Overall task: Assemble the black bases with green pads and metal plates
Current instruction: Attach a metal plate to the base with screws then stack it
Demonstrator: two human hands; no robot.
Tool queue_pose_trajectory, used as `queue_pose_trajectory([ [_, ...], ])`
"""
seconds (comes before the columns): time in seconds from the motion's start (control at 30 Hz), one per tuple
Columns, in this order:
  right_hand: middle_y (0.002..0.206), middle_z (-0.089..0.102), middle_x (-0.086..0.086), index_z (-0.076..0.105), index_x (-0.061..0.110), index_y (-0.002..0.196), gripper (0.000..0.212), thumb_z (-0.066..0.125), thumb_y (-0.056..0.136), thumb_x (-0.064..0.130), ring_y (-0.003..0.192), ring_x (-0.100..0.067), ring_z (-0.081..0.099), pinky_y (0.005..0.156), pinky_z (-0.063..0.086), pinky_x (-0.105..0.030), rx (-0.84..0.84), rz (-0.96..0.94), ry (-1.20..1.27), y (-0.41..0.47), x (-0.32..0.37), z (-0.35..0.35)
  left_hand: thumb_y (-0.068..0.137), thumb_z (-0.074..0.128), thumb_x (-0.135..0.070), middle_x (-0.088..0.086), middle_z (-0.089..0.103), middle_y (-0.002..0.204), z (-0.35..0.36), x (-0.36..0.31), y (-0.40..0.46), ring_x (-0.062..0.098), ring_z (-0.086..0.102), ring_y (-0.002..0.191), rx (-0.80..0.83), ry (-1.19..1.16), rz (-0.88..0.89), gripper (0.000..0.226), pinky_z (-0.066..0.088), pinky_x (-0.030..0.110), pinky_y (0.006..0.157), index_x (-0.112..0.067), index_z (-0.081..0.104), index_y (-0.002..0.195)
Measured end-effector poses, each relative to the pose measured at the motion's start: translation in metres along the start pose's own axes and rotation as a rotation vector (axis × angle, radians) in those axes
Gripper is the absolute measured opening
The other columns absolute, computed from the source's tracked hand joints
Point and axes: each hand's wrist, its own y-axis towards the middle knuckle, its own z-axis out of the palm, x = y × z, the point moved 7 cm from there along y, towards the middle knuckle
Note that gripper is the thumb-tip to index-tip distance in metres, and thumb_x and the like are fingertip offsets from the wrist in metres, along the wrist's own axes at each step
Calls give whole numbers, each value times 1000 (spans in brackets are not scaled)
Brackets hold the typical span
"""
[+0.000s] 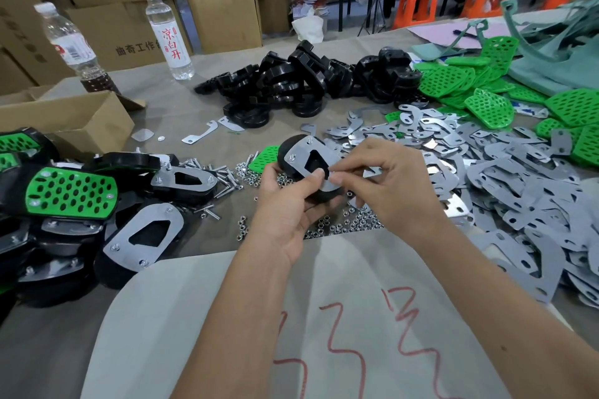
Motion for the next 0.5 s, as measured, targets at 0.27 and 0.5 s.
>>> queue_pose_trajectory([
  [0.27, 84, 65, -5, 83, 7, 88, 9, 86, 81, 4, 62, -19, 67, 52, 61, -34, -33, -1, 31, -2, -1, 0, 95, 66, 6, 22, 74, 118, -6, -5, 3, 30, 78, 91, -37, -43, 53, 38, 63, 35, 70, -7, 54, 129],
  [0.5, 81, 67, -2, 83, 10, 90, 7, 82, 85, 5, 67, -22, 66, 48, 61, -40, -71, -4, 87, -3, -4, 2, 94, 67, 7, 20, 75, 115, -8, -6, 5, 32, 78, 92, -58, -9, 78, 39, 64, 37, 70, -7, 56, 128],
])
